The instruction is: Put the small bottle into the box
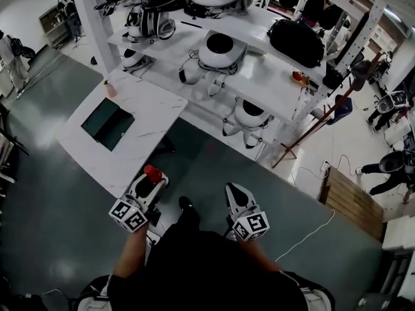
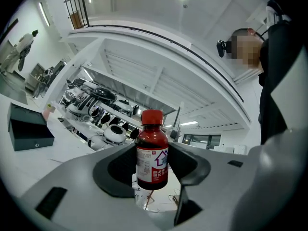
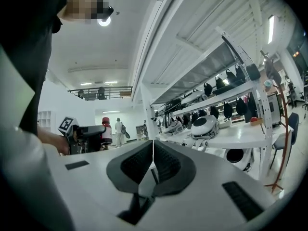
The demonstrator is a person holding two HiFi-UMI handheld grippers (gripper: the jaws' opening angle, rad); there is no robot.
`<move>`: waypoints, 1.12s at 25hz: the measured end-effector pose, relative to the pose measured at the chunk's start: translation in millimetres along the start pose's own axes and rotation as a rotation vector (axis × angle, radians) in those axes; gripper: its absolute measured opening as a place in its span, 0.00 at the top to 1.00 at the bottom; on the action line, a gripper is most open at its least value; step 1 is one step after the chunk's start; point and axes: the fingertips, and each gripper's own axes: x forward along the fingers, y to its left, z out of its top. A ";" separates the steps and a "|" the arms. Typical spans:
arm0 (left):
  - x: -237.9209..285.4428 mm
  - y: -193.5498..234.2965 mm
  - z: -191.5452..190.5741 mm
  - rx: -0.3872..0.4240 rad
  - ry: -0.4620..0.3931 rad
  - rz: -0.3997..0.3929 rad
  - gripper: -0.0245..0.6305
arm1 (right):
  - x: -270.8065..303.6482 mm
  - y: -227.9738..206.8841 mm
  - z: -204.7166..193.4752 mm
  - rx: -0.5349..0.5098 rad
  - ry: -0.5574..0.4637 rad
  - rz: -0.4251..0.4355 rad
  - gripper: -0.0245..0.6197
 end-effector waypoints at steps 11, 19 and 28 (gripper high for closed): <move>48.1 131.0 18.2 -0.038 -0.046 0.132 0.63 | 153.5 -44.5 17.1 -0.077 0.079 0.101 0.91; 44.6 208.3 40.5 -0.015 -0.067 0.264 0.63 | 268.2 -46.4 23.9 -0.120 0.110 0.223 0.91; 36.8 263.1 66.2 0.054 -0.075 0.427 0.63 | 370.5 -26.3 13.1 -0.120 0.150 0.399 0.91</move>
